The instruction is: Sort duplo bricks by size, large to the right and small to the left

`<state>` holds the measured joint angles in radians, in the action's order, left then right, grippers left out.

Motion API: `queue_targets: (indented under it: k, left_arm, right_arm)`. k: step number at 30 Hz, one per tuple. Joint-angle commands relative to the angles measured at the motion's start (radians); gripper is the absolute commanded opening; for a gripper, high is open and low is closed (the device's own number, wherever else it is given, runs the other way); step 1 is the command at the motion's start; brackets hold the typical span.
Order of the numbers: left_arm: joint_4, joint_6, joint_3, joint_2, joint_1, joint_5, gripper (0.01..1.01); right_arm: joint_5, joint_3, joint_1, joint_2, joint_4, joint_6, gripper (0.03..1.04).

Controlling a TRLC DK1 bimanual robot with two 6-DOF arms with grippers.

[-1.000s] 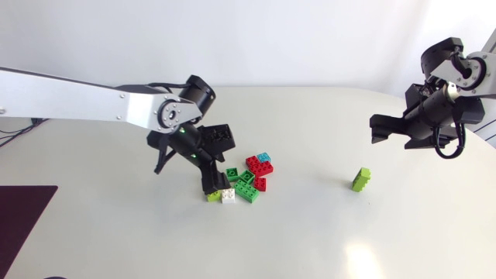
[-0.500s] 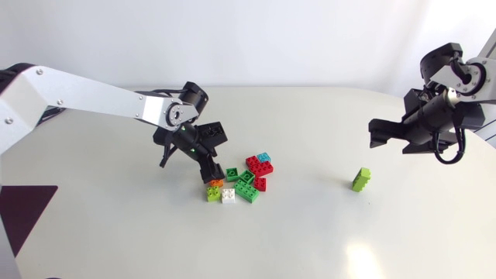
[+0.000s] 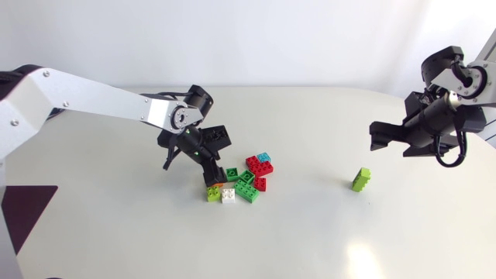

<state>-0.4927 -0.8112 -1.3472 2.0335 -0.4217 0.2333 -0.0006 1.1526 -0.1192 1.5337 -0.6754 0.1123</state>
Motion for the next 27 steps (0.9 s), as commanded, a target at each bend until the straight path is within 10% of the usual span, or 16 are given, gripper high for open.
queue_targets:
  k: [1, 27]
  left_arm:
    - [-0.007, 0.012, 0.016, 0.048, 0.003, -0.009, 0.987]
    - [-0.012, -0.085, 0.065, 0.037, 0.385, -0.040, 0.987]
  right_arm:
    - [-0.006, -0.033, -0.005, -0.014, -0.007, 0.017, 0.99]
    - [-0.007, -0.074, 0.001, -0.047, -0.009, 0.004, 0.99]
